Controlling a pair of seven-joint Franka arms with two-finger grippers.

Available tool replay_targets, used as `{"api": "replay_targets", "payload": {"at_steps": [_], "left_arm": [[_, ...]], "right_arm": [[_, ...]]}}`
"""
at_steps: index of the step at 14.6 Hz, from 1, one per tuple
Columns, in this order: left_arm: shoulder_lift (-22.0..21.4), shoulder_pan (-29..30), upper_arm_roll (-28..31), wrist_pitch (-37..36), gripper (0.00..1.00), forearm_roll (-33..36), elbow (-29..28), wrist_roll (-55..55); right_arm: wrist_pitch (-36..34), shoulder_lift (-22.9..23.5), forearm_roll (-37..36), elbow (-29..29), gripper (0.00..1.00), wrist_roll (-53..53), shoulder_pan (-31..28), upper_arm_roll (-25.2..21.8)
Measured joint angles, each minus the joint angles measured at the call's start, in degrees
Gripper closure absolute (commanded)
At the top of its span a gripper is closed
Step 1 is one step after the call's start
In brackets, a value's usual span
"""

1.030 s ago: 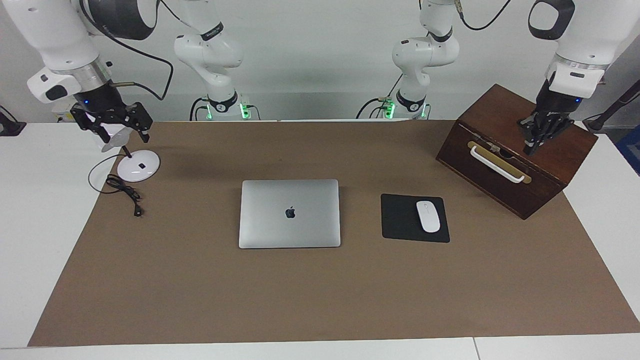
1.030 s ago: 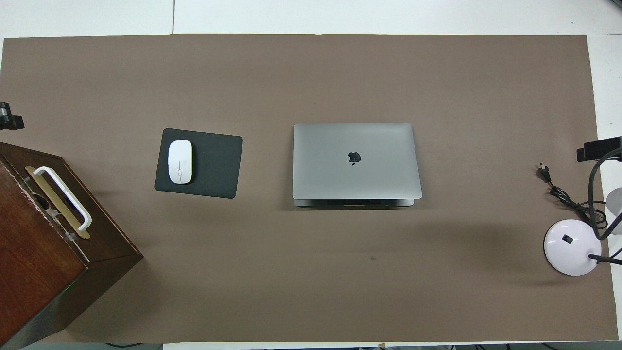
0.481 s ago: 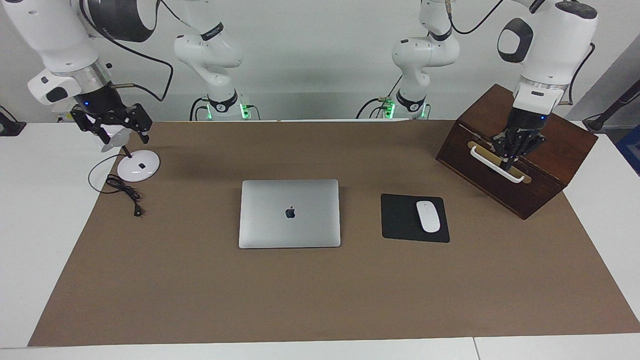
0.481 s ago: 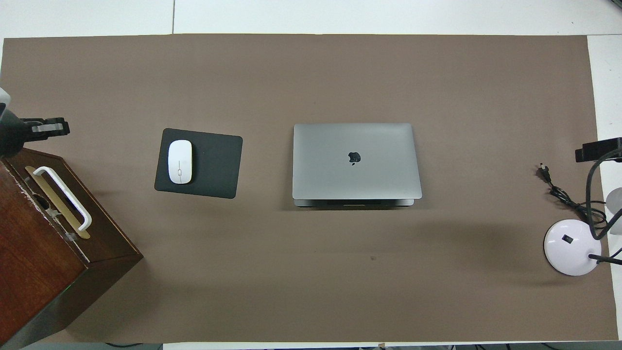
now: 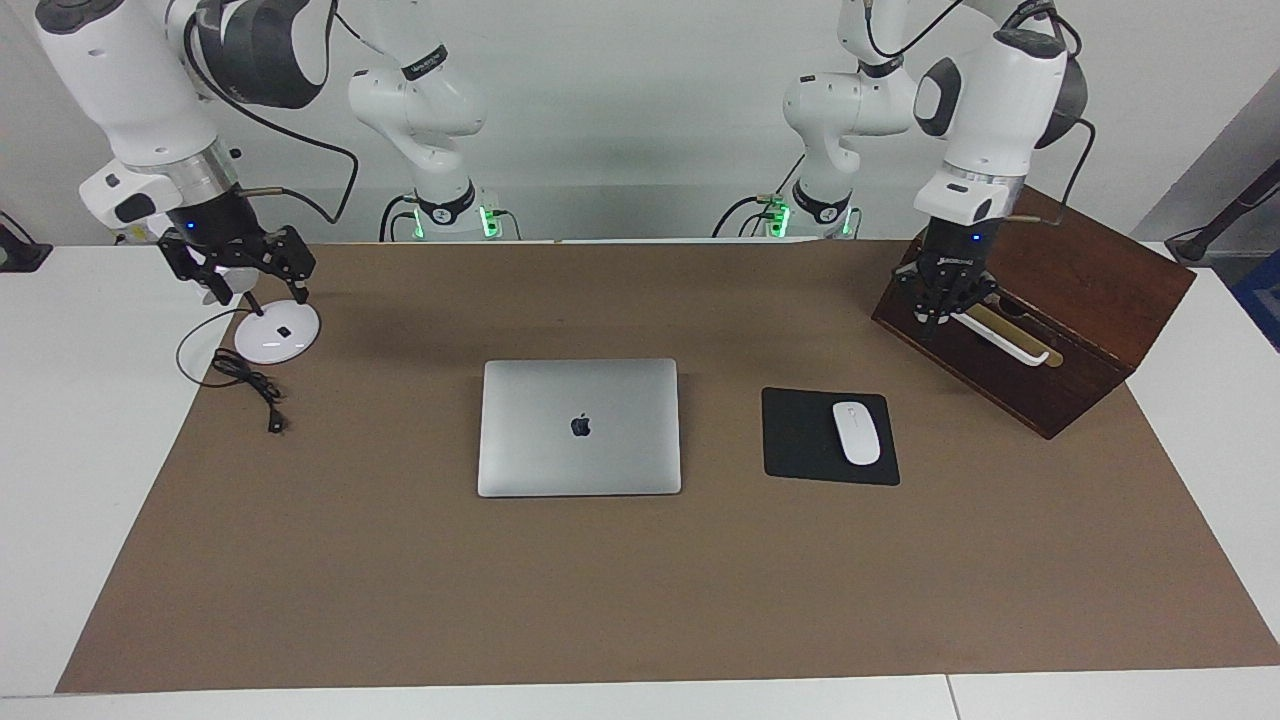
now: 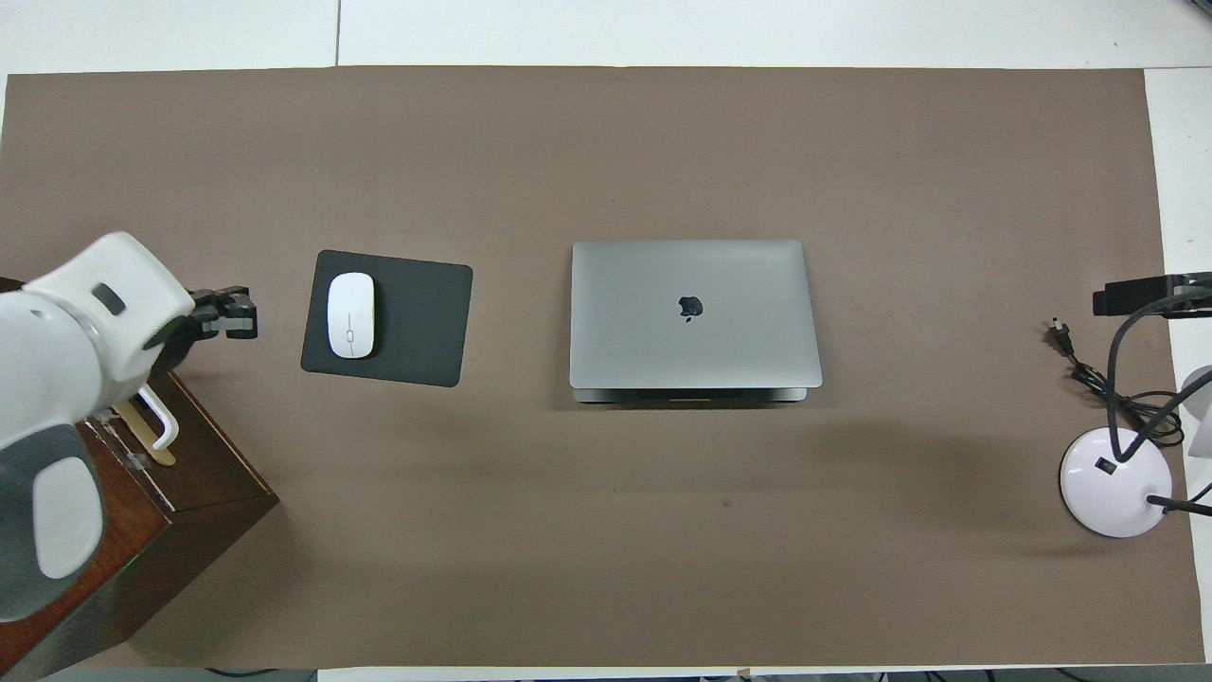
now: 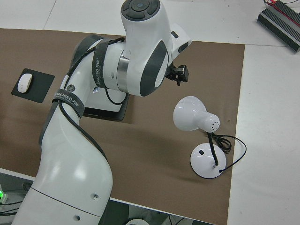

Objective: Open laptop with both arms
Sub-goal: 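Move the left gripper toward the laptop while the right gripper approaches it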

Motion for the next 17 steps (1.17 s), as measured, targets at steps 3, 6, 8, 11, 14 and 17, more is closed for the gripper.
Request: {"api": "replay_targets", "payload": {"at_steps": [3, 6, 8, 11, 14, 17], "left_arm": [[-3.8, -3.5, -0.1, 3.7, 1.00, 0.0, -6.6, 0.3], [-5.9, -7.0, -0.1, 4.7, 1.00, 0.0, -9.3, 0.4], [-6.8, -9.4, -0.1, 5.0, 1.00, 0.0, -11.0, 0.3], [-7.5, -12.7, -0.1, 5.5, 1.00, 0.0, -13.0, -2.4], [-7.5, -16.2, -0.1, 6.4, 1.00, 0.0, -14.0, -6.5], [-7.2, -19.3, 0.0, 10.1, 1.00, 0.0, -16.1, -10.9]], "right_arm": [[5.0, -1.5, 7.5, -3.7, 0.00, 2.2, 0.8, 0.3], [12.7, -3.9, 12.0, -9.6, 0.04, 9.9, 6.1, 0.6], [18.0, -5.8, 13.3, -13.5, 0.16, 17.5, 11.5, 0.9], [24.5, -7.7, 13.6, -17.5, 0.28, 30.1, 19.5, 1.2], [32.6, -8.1, 13.6, -20.5, 0.30, 42.4, 25.8, 1.3], [40.0, -8.1, 14.4, -23.9, 0.26, 50.1, 29.4, 1.3]]}}
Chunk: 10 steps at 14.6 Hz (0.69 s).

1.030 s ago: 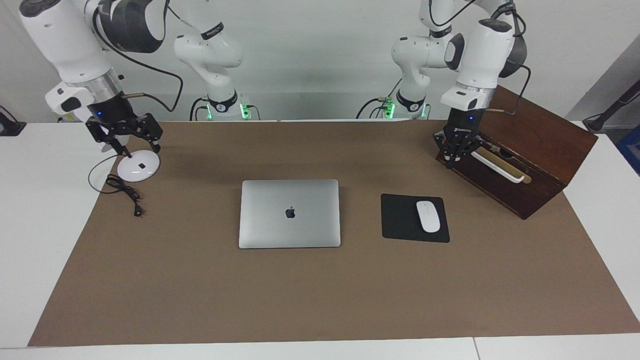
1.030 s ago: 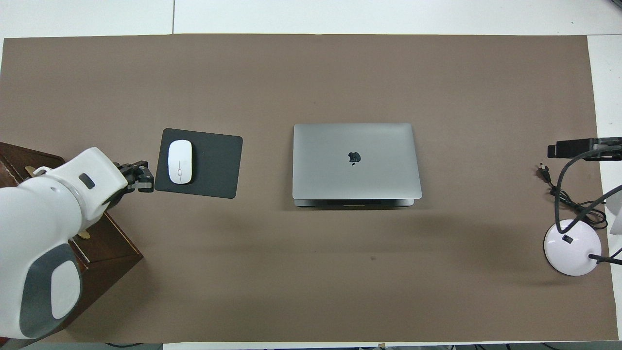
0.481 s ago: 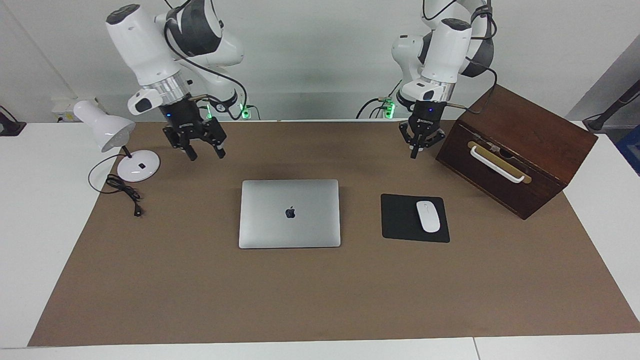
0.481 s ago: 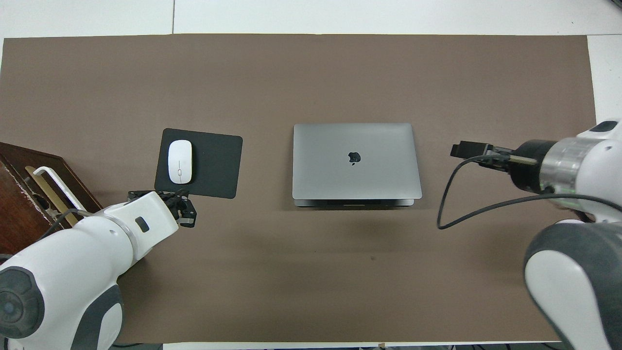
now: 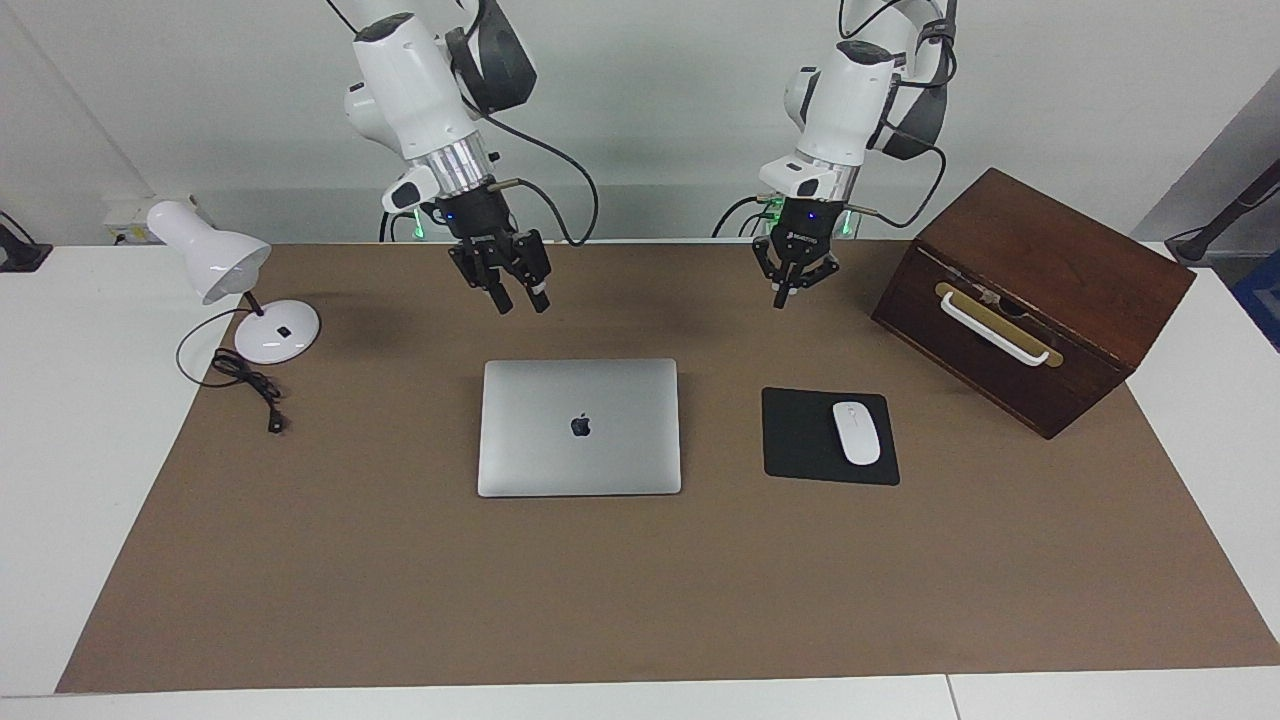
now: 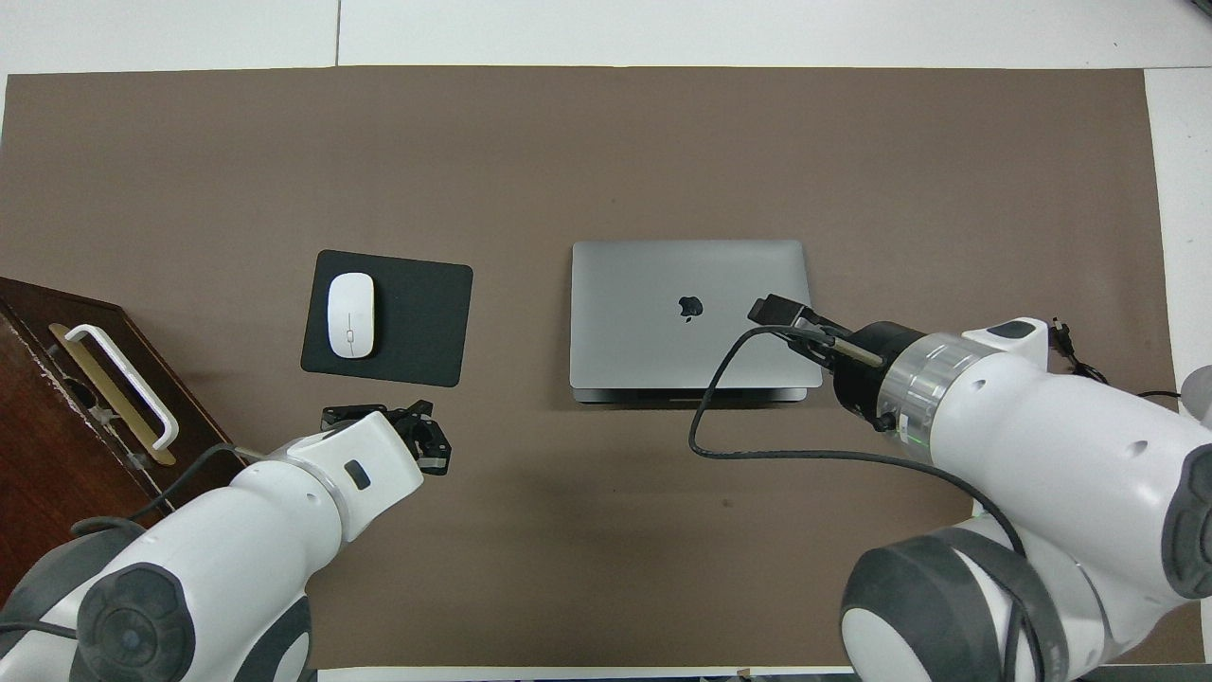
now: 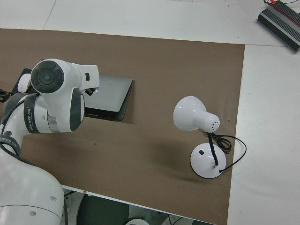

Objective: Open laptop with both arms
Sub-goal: 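Move the left gripper toward the laptop while the right gripper approaches it, then position both grippers at the laptop's front edge nearest the robot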

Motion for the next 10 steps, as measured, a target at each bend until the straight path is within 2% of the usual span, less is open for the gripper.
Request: {"api": "replay_targets", "payload": {"at_steps": [1, 4, 5, 10], "left_arm": [[0.3, -1.0, 0.0, 2.3, 1.00, 0.0, -1.2, -1.3], [2.9, -4.0, 0.0, 9.2, 1.00, 0.0, -4.0, -4.5], [4.4, -5.0, 0.0, 11.9, 1.00, 0.0, -4.4, -5.4], [13.1, -8.7, 0.0, 23.4, 1.00, 0.0, -4.9, -7.0]], "right_arm": [[2.2, 0.0, 1.8, -0.9, 0.23, 1.6, 0.8, 0.0], [12.5, 0.4, 9.6, -4.4, 0.03, 4.2, 4.9, -0.1], [16.2, 0.9, 12.9, -5.6, 0.00, 4.7, 6.7, -0.1], [29.3, 4.8, 29.6, -7.2, 0.00, 5.0, 15.0, -0.1]]}}
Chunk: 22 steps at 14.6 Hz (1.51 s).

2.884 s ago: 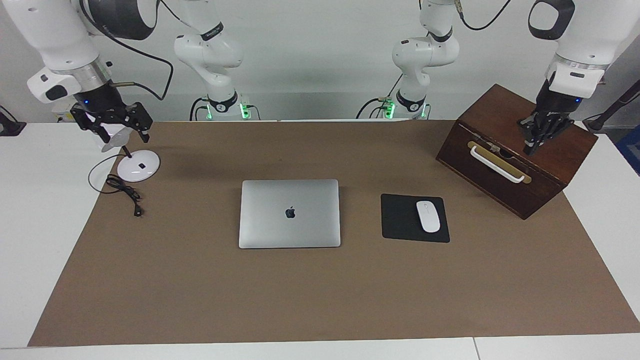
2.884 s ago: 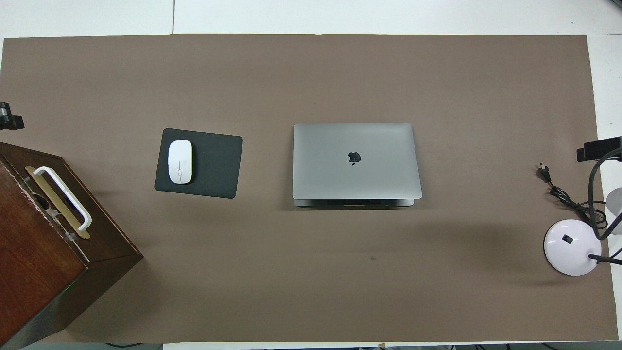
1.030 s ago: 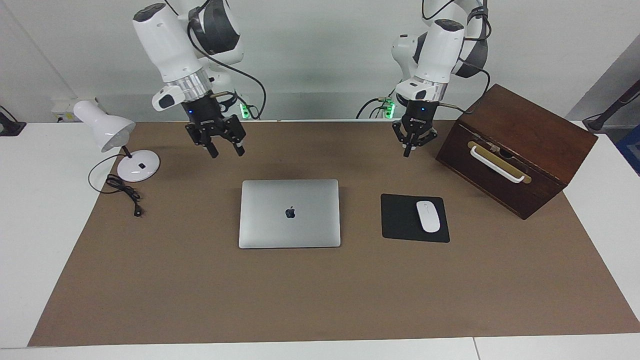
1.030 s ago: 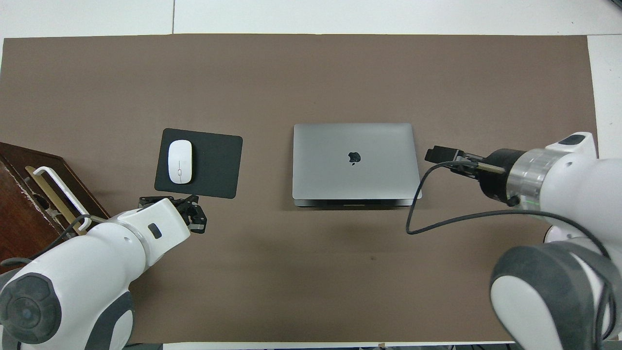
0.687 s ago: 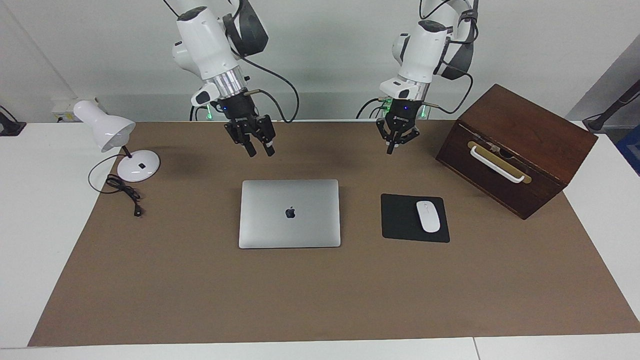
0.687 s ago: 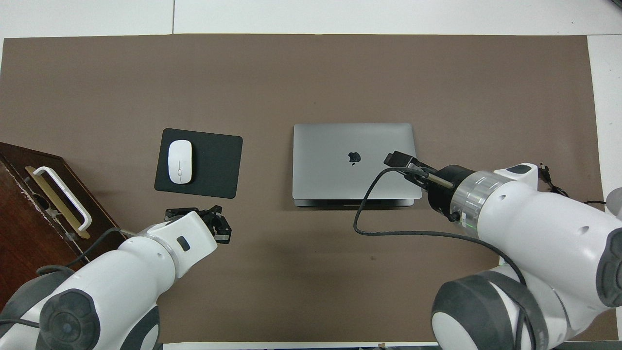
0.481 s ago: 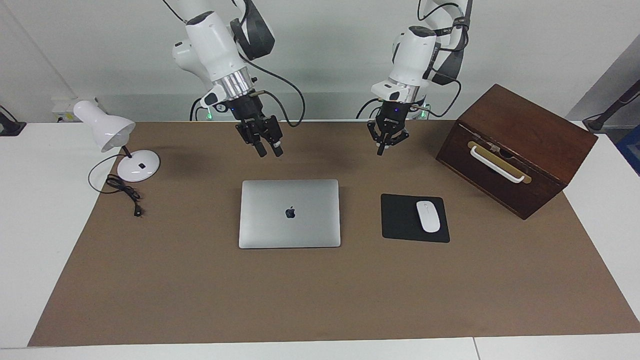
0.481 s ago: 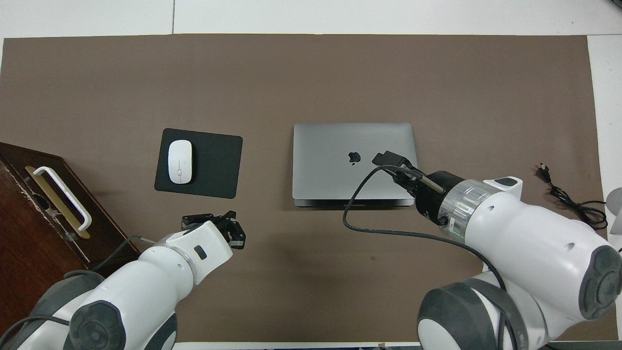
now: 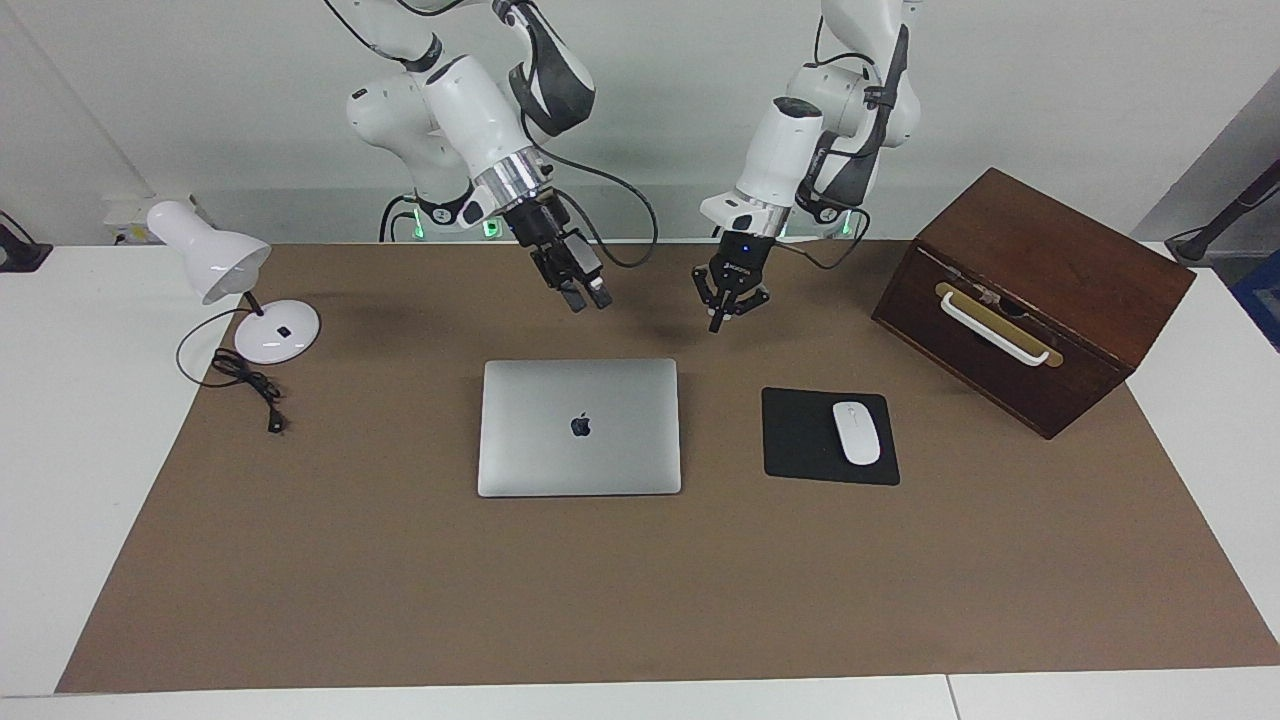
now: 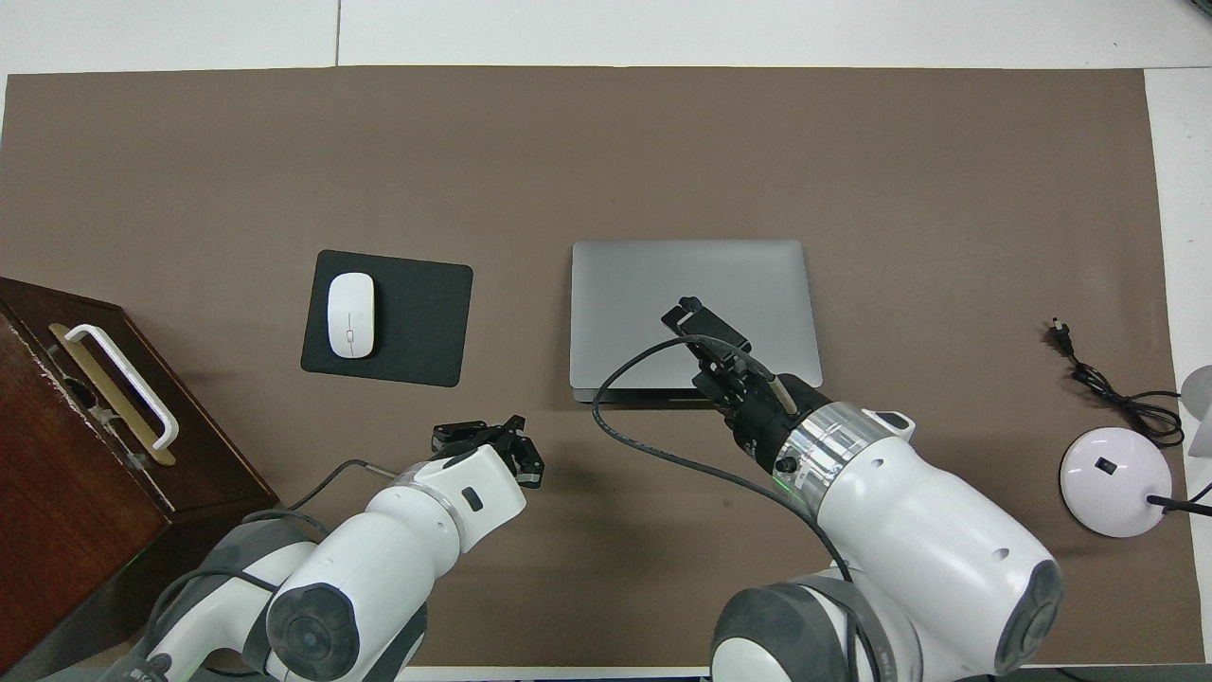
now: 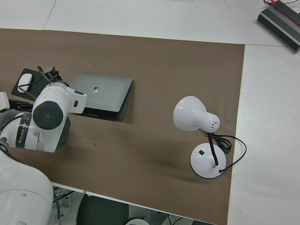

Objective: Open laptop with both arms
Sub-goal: 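Position both grippers at the laptop's front edge nearest the robot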

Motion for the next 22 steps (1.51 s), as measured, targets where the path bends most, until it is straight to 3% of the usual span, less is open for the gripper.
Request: {"api": "replay_targets", "payload": {"at_steps": [3, 7, 15, 18, 22], "left_arm": [[2.9, -1.5, 0.0, 3.8, 1.00, 0.0, 0.0, -0.1], [4.5, -3.7, 0.0, 6.7, 1.00, 0.0, 0.0, -0.1], [9.4, -6.4, 0.0, 13.9, 1.00, 0.0, -0.1, -0.1], [12.3, -7.2, 0.0, 17.7, 1.00, -0.1, -0.1, -0.1], [15.5, -7.3, 0.1, 23.2, 1.00, -0.3, -0.1, -0.1]], "right_arm": [[6.9, 3.0, 8.9, -0.1, 0.00, 0.0, 4.5, 0.0], [8.9, 4.8, 16.7, -0.1, 0.00, -2.0, 5.7, -0.1], [8.9, 5.6, 42.7, -0.4, 0.00, -23.6, 6.3, -0.1], [9.0, 7.0, 48.1, -0.4, 0.00, -28.1, 7.8, -0.1], [9.5, 7.7, 48.9, -0.4, 0.00, -29.0, 8.2, -0.1]]}}
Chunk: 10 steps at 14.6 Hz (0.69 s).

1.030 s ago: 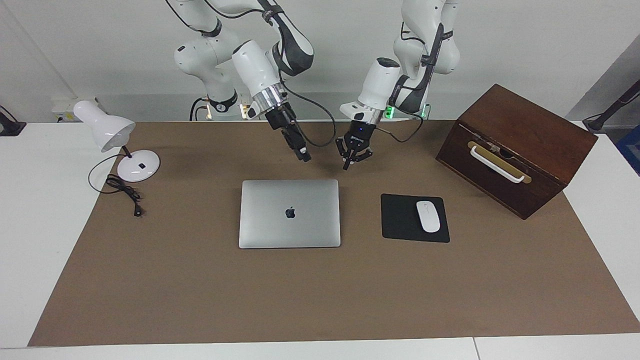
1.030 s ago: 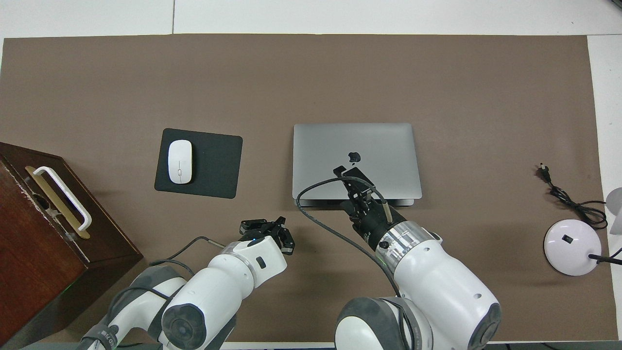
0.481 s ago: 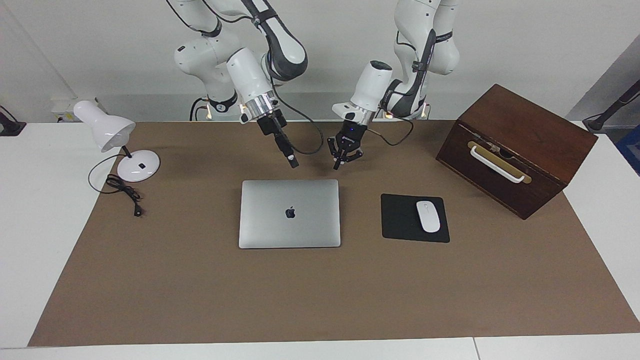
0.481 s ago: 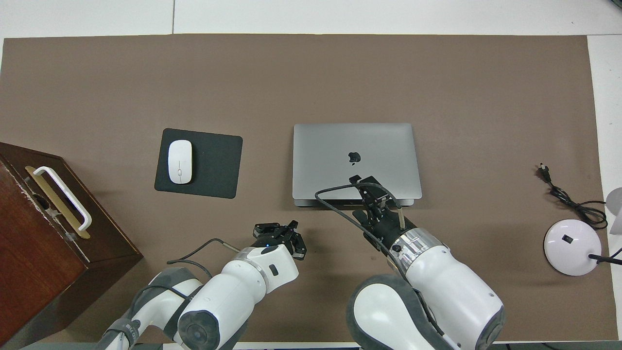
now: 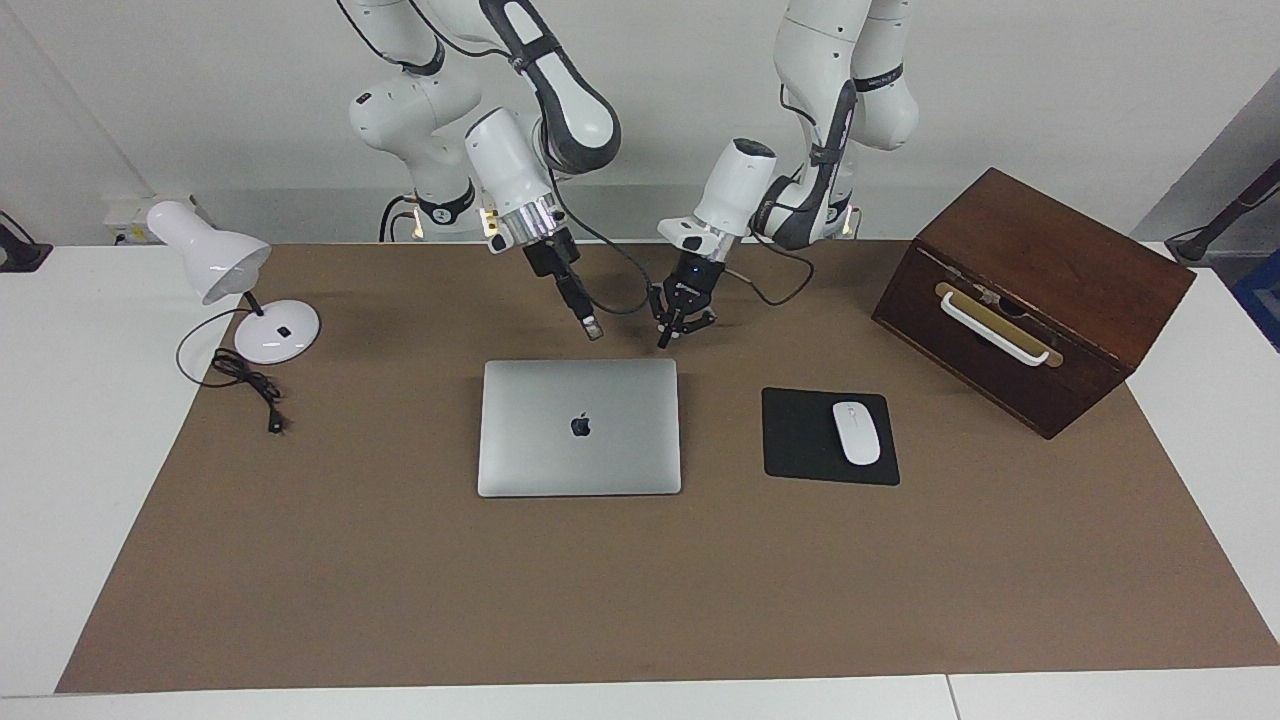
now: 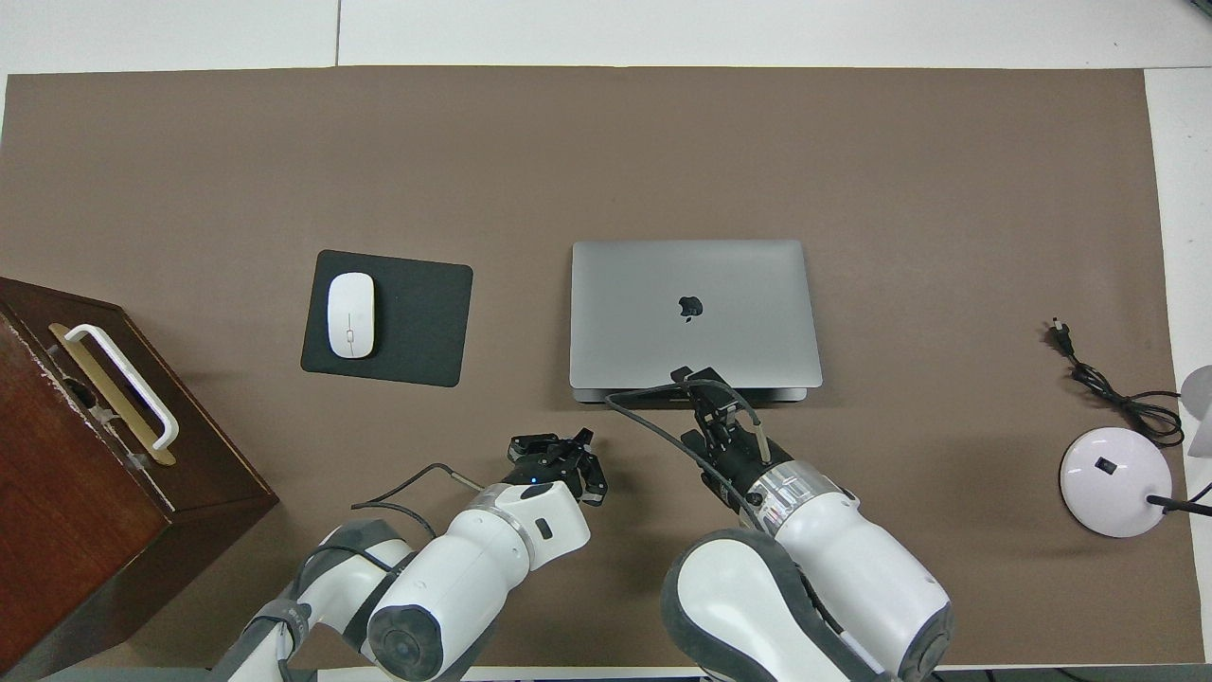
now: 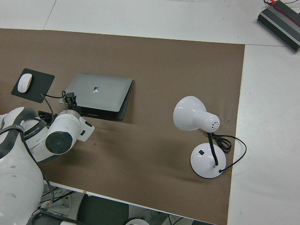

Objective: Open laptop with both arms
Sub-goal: 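Position both grippers at the laptop's front edge nearest the robot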

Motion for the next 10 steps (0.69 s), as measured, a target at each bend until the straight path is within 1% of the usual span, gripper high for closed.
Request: {"api": "replay_targets", "payload": {"at_steps": [4, 10], "left_arm": [[2.9, -0.6, 0.1, 4.1, 1.00, -0.1, 0.1, 0.0], [3.4, -0.6, 0.4, 4.8, 1.00, -0.4, 1.2, 0.0]], "right_arm": [[0.0, 0.9, 0.0, 0.0, 0.00, -0.6, 0.0, -0.1], [0.0, 2.3, 0.0, 0.1, 0.00, -2.6, -0.9, -0.4]]}}
